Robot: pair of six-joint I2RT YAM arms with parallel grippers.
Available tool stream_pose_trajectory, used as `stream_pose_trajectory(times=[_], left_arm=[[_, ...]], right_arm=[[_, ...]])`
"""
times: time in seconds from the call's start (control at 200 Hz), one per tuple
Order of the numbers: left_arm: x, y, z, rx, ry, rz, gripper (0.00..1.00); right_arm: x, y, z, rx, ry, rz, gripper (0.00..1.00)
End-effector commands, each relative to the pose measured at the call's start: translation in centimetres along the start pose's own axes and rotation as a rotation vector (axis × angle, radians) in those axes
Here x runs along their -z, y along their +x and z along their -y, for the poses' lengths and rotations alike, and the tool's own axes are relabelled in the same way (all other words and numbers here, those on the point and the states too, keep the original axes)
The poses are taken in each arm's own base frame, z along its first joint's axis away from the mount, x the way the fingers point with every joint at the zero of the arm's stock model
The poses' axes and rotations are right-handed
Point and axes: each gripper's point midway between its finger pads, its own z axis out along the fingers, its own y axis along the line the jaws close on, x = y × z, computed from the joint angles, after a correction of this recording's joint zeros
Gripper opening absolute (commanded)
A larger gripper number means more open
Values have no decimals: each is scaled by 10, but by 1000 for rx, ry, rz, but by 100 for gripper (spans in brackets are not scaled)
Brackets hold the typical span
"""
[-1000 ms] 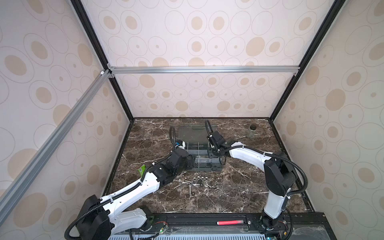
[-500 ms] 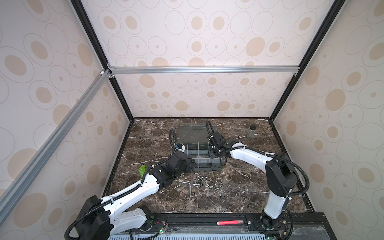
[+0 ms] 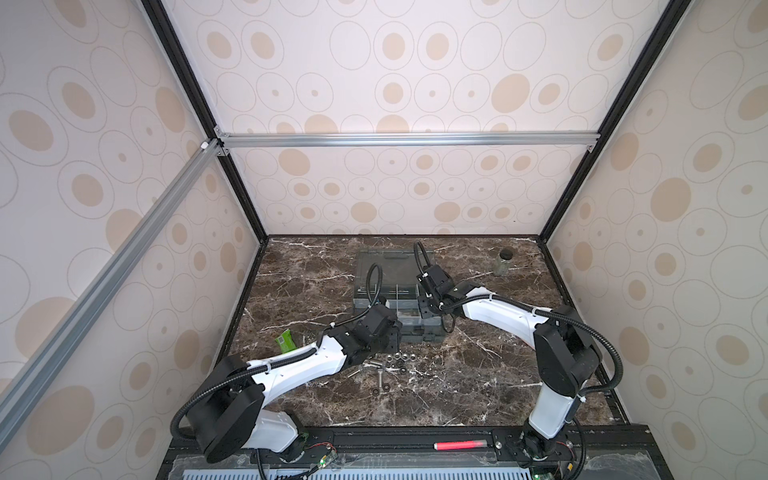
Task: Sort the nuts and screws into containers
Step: 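Draw the right gripper back while the left gripper moves toward the pile, then lower the left gripper onto a silver hex nut and close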
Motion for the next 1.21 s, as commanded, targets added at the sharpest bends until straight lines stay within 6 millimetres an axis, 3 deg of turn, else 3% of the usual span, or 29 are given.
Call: stream_pose_trajectory(times=[0.0,0.165,0.545,0.855,1.2], left_arm=[[-2,-8,25,-78,33,-6,49],[-18,-1,46,-155,55,-61,46],[-48,28,62,-283,26,-178,43],[-59,50,54,-341,-39,-234,43],[-67,56,41,-388,-110,-259,42]], right_arm=[[9,-3,16,-51,35,24,51],[16,-3,37,-126,59,47,51],[40,-1,90,-277,120,116,51],[41,6,95,-297,117,108,52],[39,10,95,-298,113,96,52]])
